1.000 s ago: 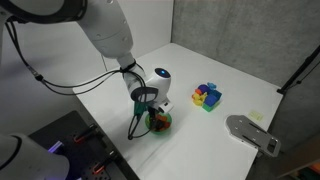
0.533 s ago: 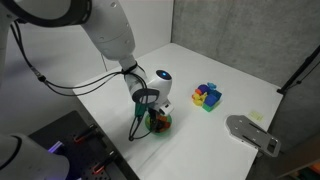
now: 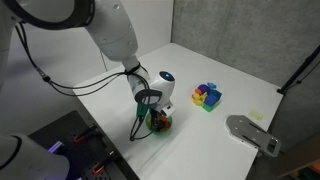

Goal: Remove a yellow block in the green bowl and place it on the worktop

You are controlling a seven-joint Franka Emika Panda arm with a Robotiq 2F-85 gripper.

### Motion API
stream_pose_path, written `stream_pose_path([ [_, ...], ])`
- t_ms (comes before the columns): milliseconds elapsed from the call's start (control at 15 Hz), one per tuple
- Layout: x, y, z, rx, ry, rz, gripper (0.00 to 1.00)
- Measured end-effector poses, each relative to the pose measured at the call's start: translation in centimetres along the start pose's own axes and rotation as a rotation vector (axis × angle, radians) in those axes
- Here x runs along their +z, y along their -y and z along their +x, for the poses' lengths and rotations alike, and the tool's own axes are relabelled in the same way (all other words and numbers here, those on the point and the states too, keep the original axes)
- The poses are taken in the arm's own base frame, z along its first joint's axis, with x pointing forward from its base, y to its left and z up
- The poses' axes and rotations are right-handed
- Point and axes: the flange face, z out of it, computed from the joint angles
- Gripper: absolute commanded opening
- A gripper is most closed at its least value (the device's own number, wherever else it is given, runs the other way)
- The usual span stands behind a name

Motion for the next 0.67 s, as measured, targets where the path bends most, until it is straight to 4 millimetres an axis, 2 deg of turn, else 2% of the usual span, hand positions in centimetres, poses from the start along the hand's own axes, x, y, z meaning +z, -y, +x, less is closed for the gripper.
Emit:
stream_pose_path([
  [200, 0.11, -0.07, 0.05, 0.002, 0.010, -0.004, 0.71],
  [333, 0.08, -0.03, 0.09, 0.002, 0.010, -0.004, 0.43],
  [533, -0.01, 0.05, 0.17, 0.002, 0.012, -0.004, 0.19],
  [667, -0.15, 0.16, 0.29, 0.001, 0.013, -0.003, 0.15],
])
